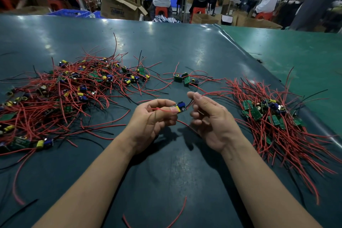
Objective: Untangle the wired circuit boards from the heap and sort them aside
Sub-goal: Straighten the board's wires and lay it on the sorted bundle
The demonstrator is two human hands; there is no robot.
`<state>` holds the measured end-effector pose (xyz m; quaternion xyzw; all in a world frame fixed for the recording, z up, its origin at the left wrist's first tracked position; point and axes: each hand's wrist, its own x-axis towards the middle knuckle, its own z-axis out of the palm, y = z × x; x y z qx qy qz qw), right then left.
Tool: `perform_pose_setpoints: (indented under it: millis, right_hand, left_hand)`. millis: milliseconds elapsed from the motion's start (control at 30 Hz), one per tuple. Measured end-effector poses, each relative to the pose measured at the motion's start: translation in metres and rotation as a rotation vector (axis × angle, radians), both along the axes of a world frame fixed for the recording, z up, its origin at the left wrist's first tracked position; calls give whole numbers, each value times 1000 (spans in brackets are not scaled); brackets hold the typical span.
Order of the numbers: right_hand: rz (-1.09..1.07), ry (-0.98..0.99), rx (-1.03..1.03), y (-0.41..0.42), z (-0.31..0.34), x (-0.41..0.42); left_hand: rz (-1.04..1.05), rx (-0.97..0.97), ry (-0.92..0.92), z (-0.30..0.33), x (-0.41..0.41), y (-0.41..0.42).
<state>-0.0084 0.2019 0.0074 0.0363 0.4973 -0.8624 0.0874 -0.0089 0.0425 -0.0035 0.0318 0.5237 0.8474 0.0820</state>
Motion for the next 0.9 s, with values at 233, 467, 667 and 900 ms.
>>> perform_pose_setpoints:
  millis: [233, 467, 667, 900]
  right_hand:
    - [-17, -18, -45, 0, 4, 0]
    - [-36, 25, -141, -4, 2, 2]
    - [-23, 18, -94, -2, 4, 2]
    - [-19, 81, 143, -4, 0, 4]
  left_hand:
    - [2, 18, -37, 3, 2, -2]
    - [24, 35, -66, 3, 1, -2]
    - [65, 45, -78, 0, -1, -2]
    - [-12, -124, 29, -4, 5, 3]
